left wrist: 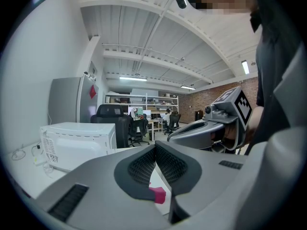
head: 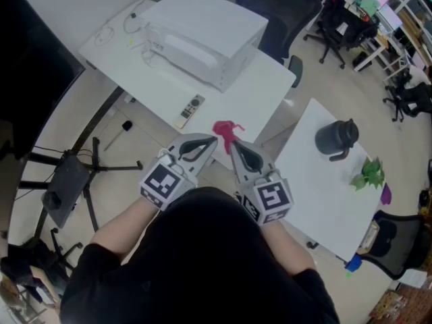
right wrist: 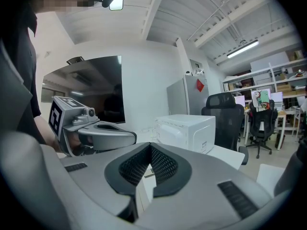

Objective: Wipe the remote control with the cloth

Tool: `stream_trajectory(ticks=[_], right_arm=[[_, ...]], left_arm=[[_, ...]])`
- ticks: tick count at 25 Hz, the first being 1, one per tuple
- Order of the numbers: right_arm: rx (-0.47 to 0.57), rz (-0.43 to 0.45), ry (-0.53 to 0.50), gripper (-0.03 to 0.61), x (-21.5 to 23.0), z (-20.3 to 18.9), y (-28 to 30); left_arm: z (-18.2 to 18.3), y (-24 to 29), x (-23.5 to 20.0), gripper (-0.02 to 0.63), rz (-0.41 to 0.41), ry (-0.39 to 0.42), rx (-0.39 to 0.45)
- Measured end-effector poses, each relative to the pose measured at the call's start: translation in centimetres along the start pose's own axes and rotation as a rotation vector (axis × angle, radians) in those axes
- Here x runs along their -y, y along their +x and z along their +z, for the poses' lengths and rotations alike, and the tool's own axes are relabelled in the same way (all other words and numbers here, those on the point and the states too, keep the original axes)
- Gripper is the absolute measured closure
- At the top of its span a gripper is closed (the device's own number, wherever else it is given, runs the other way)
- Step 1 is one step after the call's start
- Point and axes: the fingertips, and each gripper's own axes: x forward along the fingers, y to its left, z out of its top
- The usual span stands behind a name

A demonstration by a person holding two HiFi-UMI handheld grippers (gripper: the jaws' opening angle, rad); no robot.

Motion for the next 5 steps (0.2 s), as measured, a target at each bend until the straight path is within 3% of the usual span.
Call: stream_trajectory(ticks=[5], right_arm=[[-0.005, 0.001, -0.004, 0.569, -0.08, -0.13, 0.15]], left_arm=[[-0.18, -0.04, -0.1, 0.612, 0.009, -0.013, -0.01]])
